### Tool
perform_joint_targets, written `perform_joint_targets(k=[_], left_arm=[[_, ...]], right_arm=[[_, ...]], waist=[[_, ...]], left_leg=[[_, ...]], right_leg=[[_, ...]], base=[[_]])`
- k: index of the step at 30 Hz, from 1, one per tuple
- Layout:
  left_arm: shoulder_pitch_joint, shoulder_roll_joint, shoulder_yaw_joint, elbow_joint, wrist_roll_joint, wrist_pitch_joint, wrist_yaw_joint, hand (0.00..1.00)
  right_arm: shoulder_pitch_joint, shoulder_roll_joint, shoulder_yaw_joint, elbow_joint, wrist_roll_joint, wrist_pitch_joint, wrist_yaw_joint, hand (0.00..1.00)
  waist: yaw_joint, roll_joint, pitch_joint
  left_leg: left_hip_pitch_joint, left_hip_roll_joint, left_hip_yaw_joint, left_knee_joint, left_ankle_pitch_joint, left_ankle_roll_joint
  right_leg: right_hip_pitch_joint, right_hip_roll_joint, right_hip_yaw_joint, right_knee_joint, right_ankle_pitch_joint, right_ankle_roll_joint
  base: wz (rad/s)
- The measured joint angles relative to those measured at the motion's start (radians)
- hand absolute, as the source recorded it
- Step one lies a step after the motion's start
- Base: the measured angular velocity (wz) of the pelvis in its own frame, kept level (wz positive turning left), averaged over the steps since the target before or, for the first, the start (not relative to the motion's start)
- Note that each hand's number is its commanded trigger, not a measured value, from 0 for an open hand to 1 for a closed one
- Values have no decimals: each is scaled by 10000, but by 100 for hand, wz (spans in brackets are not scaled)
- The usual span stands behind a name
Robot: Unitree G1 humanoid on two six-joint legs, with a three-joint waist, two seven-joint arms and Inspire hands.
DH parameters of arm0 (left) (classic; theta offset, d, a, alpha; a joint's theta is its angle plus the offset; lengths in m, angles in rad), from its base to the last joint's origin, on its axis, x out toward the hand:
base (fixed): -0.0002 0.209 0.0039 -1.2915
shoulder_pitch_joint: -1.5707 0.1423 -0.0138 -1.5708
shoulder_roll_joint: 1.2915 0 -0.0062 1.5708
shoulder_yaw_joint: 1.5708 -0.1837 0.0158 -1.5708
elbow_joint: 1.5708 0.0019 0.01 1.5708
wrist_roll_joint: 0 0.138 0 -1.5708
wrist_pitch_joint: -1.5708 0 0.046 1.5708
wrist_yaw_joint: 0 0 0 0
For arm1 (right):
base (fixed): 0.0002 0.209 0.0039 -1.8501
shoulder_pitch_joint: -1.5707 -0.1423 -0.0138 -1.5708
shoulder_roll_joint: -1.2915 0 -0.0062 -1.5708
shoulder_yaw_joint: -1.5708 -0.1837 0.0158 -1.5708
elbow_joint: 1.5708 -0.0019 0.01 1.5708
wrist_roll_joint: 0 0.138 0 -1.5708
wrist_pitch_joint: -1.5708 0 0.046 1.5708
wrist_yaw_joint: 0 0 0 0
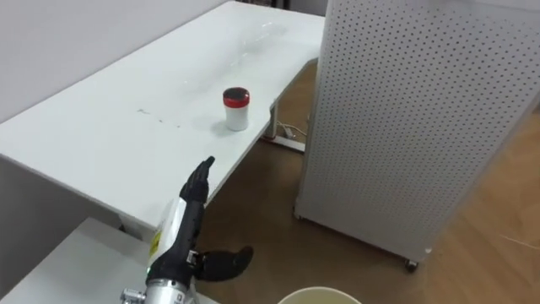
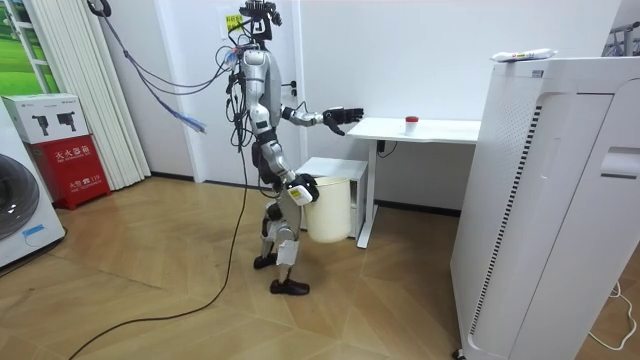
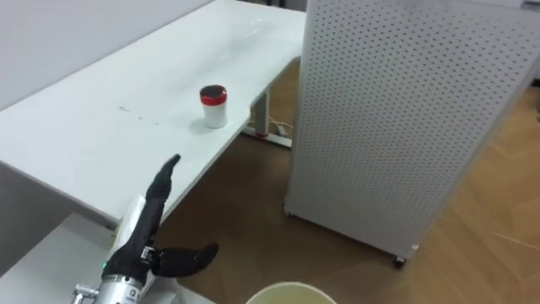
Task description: Pick garbage
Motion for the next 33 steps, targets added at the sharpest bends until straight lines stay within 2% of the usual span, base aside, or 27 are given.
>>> perform_joint_targets(k=[5,8,10,13,15,16,17,18,19,20,21,22,24,25,26,27,28,29,30,31,32,33], left_arm=[[3,-7,7,-46,-84,-13,5,0],[3,-38,2,-173,-88,-14,19,0],[3,-12,13,-183,-105,-14,115,0],[6,12,10,-183,-220,-13,187,0],[17,53,42,-182,-428,-8,187,0],[17,60,52,-182,-509,-7,187,0],[23,65,89,-181,-611,-4,180,0],[35,31,117,-183,-607,-3,166,0],[51,8,134,-182,-609,-3,160,0],[96,-32,168,-182,-612,-4,138,0],[102,-43,168,-183,-611,-27,115,0],[93,-49,169,-182,-613,-59,119,0],[171,-74,176,-161,-797,-87,123,0],[174,-93,192,-158,-894,-87,123,0],[176,-123,276,-159,-970,-89,121,0],[207,-129,415,-159,-965,-90,104,0],[244,-129,489,-160,-967,-91,102,0],[331,-142,648,-161,-961,-90,100,0],[421,-147,795,-174,-945,-90,110,0],[471,-146,883,-185,-926,-90,120,0],[552,-143,1072,-195,-898,-90,156,0],[598,-100,1199,-198,-918,-90,196,0]], right_arm=[[-23,-19,-14,20,-528,-5,83,100],[-30,-27,-91,21,-829,-5,107,100],[-45,-27,-96,14,-996,-5,108,100],[-60,-31,-89,-2,-1127,-2,106,100],[-73,-37,-86,-11,-1135,34,95,100],[-78,-47,-82,-17,-1133,60,96,100],[-76,-84,-80,-60,-1136,118,108,100],[-58,-123,-82,-69,-1186,189,121,100],[-43,-130,-81,-66,-1237,204,121,100],[-9,-134,-84,-65,-1324,204,117,100],[5,-140,-122,-65,-1311,201,69,100],[-6,-149,-165,-64,-1285,199,40,100],[-13,-190,-166,-1,-1237,196,-128,100],[-9,-189,-169,17,-1241,197,-176,100],[-5,-184,-170,67,-1260,217,-261,100],[-5,-197,-190,84,-1262,306,-324,100],[-6,-215,-194,84,-1253,354,-327,100],[18,-259,-175,87,-1236,429,-346,100],[121,-277,-170,87,-1231,450,-359,100],[166,-284,-167,87,-1231,485,-359,100],[199,-311,-171,87,-1213,560,-354,100],[197,-358,-175,103,-1145,561,-348,100]], waist=[[11,12,-1],[-27,18,1],[-24,27,-2],[35,59,21],[275,42,22],[305,45,24],[273,134,42],[257,241,67],[260,242,80],[270,113,168],[243,156,131],[248,152,138],[421,110,163],[472,102,168],[542,87,155],[596,65,123],[629,57,105],[707,53,88],[814,50,51],[840,71,-5],[845,19,-59],[874,-31,-81]], left_leg=[[237,173,21,-132,-68,-117],[305,212,55,-102,-83,-160],[354,340,191,-64,-119,-223],[398,523,319,310,-252,-369],[223,775,503,1392,-344,-488],[90,880,485,1860,-344,-488],[-396,1153,240,3167,-327,-476],[-882,1411,-252,4439,-136,-333],[-1093,1445,-566,4997,73,-182],[-1526,1415,-1128,5826,434,-63],[-2014,1267,-1339,6013,319,14],[-2303,1148,-1392,5997,293,54],[-3291,605,-1420,5185,326,5],[-3515,450,-1425,4790,345,-4],[-3854,204,-1450,3707,500,-15],[-4086,-67,-1472,2424,876,-77],[-4167,-179,-1486,1887,1075,-43],[-4233,-380,-1606,888,1504,0],[-4207,-465,-1712,299,2031,114],[-4170,-509,-1780,213,2314,171],[-3999,-613,-1859,231,2841,410],[-3902,-772,-1953,333,3060,692]], right_leg=[[131,160,-262,-94,45,-141],[114,259,-228,-118,39,-184],[101,320,-254,-87,17,-226],[54,387,-396,111,-115,-407],[8,348,-821,396,-383,-676],[13,348,-808,426,-480,-728],[79,436,-725,547,-720,-896],[169,639,-467,691,-878,-989],[216,729,-277,797,-972,-1030],[360,839,7,921,-1128,-1144],[429,896,149,961,-1226,-1227],[426,897,224,1006,-1276,-1247],[506,874,567,1021,-1383,-1302],[536,858,591,1024,-1418,-1327],[563,864,675,1059,-1529,-1333],[572,869,787,1137,-1679,-1314],[594,870,840,1183,-1761,-1312],[742,870,901,1270,-1928,-1193],[923,865,936,1331,-2158,-1119],[987,857,948,1340,-2271,-1068],[1194,796,930,1315,-2490,-946],[1418,672,858,1199,-2648,-818]], base=[[-24],[-13],[-19],[-31],[-60],[-57],[-43],[-39],[-37],[-28],[-25],[-34],[-55],[-48],[-35],[-31],[-29],[-29],[-27],[-18],[-5],[-15]])
